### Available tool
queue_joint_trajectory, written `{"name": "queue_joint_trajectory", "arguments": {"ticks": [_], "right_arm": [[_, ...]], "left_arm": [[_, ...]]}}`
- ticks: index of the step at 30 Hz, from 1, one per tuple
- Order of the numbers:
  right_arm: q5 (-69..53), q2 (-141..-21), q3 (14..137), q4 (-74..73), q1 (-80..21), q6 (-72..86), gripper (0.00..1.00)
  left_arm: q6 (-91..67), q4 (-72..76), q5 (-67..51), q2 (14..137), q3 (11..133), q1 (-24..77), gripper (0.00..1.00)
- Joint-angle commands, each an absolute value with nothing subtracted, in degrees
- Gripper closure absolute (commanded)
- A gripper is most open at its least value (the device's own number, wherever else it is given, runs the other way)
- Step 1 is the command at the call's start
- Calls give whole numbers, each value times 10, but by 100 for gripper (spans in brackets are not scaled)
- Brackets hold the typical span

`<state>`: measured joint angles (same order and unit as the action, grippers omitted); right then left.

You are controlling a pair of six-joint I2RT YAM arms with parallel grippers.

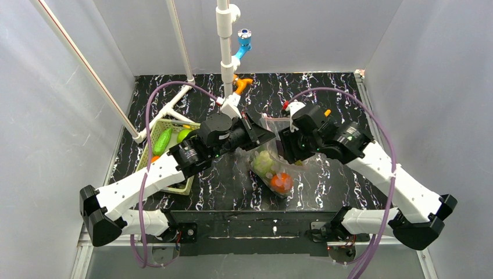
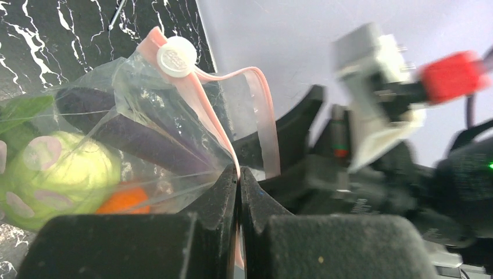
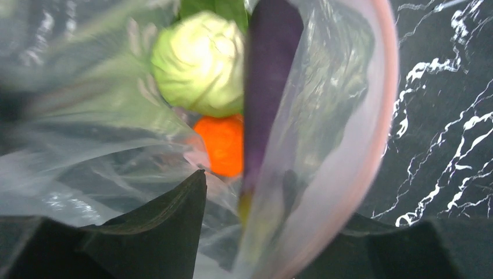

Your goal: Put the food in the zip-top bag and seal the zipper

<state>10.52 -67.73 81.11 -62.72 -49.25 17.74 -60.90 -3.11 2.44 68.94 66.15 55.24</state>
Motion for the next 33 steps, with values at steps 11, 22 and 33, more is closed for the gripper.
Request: {"name": "queue_joint_trajectory", "arguments": {"ticks": [11, 22, 33], "right_arm": [[134, -642, 740, -611, -498, 191, 57], [178, -666, 909, -625, -504, 142, 38], [179, -620, 778, -600, -505, 179, 51]], "left_arm": [[-603, -29, 33, 649, 666, 550, 100], [-614, -12, 10, 665, 709, 547, 100], [-637, 12, 18, 634, 650, 539, 100]]}}
